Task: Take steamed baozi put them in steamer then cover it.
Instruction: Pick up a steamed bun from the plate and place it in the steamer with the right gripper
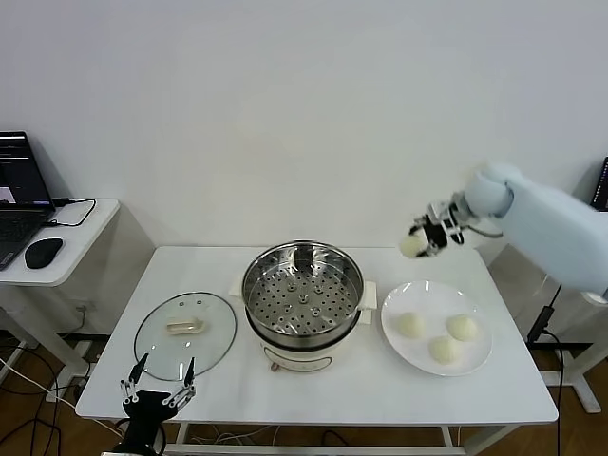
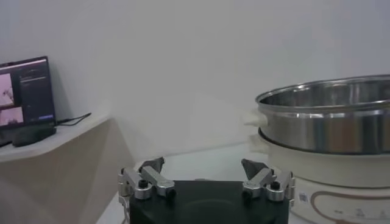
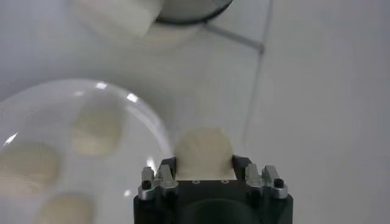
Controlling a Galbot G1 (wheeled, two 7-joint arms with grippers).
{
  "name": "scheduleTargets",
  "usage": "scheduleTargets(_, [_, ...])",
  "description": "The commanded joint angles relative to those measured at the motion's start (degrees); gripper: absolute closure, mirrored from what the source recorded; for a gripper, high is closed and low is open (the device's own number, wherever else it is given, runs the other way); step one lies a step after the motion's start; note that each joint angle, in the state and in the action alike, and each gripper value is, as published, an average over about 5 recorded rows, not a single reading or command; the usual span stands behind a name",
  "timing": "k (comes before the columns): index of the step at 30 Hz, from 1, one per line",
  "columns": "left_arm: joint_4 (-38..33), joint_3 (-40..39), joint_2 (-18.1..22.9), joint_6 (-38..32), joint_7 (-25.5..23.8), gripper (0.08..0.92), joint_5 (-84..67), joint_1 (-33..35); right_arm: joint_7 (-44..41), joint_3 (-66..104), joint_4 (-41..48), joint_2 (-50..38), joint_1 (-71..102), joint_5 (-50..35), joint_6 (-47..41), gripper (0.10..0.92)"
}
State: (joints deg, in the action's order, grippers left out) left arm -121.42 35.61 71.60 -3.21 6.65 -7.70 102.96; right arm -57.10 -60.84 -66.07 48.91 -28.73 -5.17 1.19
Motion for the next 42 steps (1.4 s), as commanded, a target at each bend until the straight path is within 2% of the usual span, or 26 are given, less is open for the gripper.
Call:
scheduleTargets(1, [0.0,0.1,-0.1,0.0,0.0,0.177,-0.7,-0.1,1.3,-8.2,-4.4,2.6,-11.1,-7.1,0.4,0.448])
scheduleTargets(7, [0.3,0.9,-0.4,0.0,-0.1,0.177,-1.5,-0.2,4.8,-11.6,-6.7,9.8,-10.3,-8.4,4.1,0.448])
scheduleTargets(17, [0.0,2.2,-0.3,0.0,-0.1,0.177,-2.1,-0.3,6.8,-15.6,-6.4,17.7,-5.9,-0.5,13.4,0.448])
scheduleTargets(25, [-0.6,2.4,0.2,0.1,-0.2,0.177,-2.1,-0.4,8.3,-15.2,0.6,21.0,-1.0,12.0,20.5,0.448])
scheduleTargets(42, [-0.6,2.9,0.4,0.2,-0.2,0.177,-2.2,-0.4,13.5,-9.2,10.4,25.6,6.3,25.0,27.1,0.440])
